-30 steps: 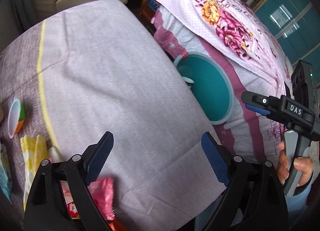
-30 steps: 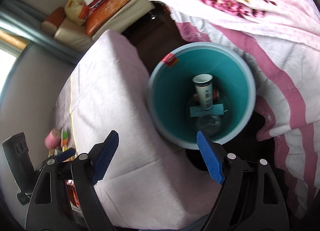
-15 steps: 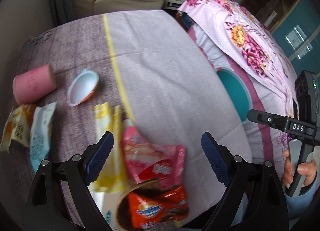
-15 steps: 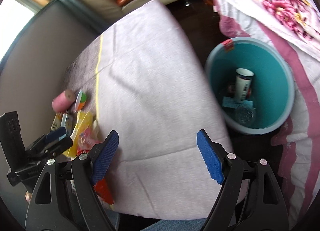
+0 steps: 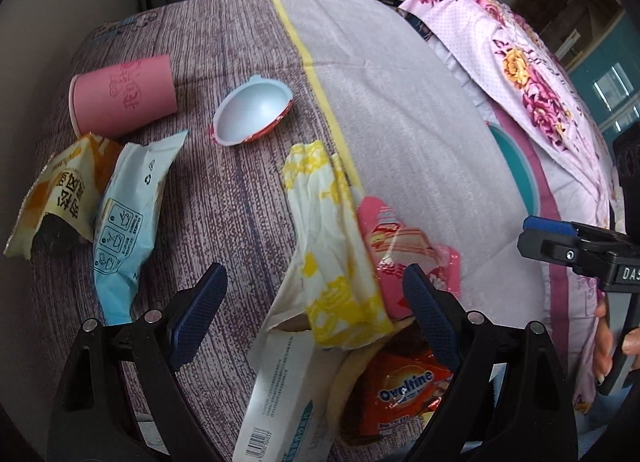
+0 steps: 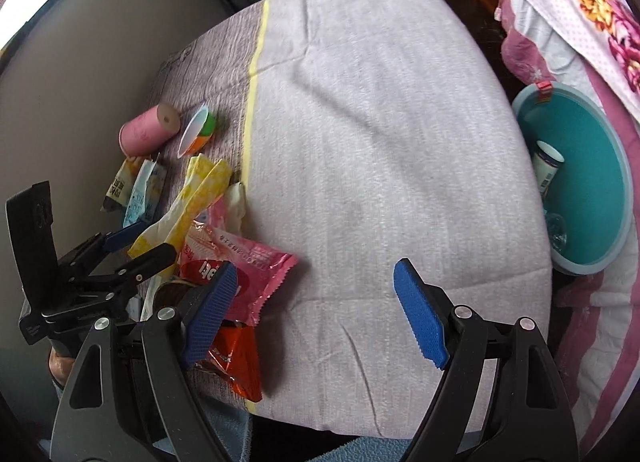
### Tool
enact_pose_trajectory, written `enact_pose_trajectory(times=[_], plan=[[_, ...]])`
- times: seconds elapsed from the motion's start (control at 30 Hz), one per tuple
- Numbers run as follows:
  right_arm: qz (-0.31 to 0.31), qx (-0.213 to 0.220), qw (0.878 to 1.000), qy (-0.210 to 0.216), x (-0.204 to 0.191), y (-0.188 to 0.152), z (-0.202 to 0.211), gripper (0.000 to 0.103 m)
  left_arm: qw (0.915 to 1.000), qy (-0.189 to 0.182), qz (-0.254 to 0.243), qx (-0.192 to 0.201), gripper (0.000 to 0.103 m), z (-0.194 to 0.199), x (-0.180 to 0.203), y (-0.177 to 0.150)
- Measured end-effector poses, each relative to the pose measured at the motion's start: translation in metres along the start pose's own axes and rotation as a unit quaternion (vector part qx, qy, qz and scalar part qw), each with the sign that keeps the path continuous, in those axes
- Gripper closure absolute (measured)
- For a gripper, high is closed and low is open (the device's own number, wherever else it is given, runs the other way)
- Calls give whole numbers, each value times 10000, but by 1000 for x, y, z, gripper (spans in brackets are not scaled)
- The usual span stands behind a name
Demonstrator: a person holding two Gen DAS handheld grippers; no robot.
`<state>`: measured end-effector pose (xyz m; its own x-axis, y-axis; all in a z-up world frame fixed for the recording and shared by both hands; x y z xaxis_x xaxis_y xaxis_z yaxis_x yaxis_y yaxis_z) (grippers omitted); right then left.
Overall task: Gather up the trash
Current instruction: 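Move both grippers back to the table toward the snack wrappers, then grasp the yellow wrapper with the left gripper while the right grasps the pink wrapper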
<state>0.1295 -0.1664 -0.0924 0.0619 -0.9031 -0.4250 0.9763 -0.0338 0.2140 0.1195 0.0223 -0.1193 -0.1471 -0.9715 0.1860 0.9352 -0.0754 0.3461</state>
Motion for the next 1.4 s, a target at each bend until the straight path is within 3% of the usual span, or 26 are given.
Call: enact_pose_trajectory(times=[0.1,0.13,0.27,0.4,0.7,1.07,1.27,1.3,1.4], plan=[[83,-75,9999,-17,-10,-1,-6,26,10000,29,45,16,14,-6,-3,-1],[103,-92,9999,-29,-12,-1,-8,26,10000,37,38,61,19,-6,-6,0],[191,-185,9996,-61,-20,2,-16,26,9997,-111,201,37,62,-9,-17,0],[335,-279,9990,-6,-33,5,-26,26,9995,-152,285,58,76,-8,-26,-1],[648,-545,9959,324,-68,16,-58,26,9993,-198,315,6,76,-8,-34,-3],[1019,-804,9911,294,-92,19,-88,26,9988,-251,411,-83,76,-13,-37,-5],[1221,-840,9885,298,-96,16,-95,26,9985,-232,466,-153,56,-15,-41,-9],[1284,-827,9879,278,-96,14,-95,30,9986,-240,451,-161,55,-15,-40,-9],[1600,-799,9835,262,-99,6,-92,68,9990,-196,370,-175,50,-17,-37,-8]])
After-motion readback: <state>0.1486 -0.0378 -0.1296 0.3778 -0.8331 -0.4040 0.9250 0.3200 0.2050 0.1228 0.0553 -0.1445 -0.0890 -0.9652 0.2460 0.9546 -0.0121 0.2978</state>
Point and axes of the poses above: each gripper's, at about its wrist camera, not at the fingertips, and z roughly against the way its jaws point, x to its right, y to its top, the point moved 8 cm from there along -z, roughly the way its jaws point, and after that the axes turned 3 degrees about -z, right-handed, at the moved point
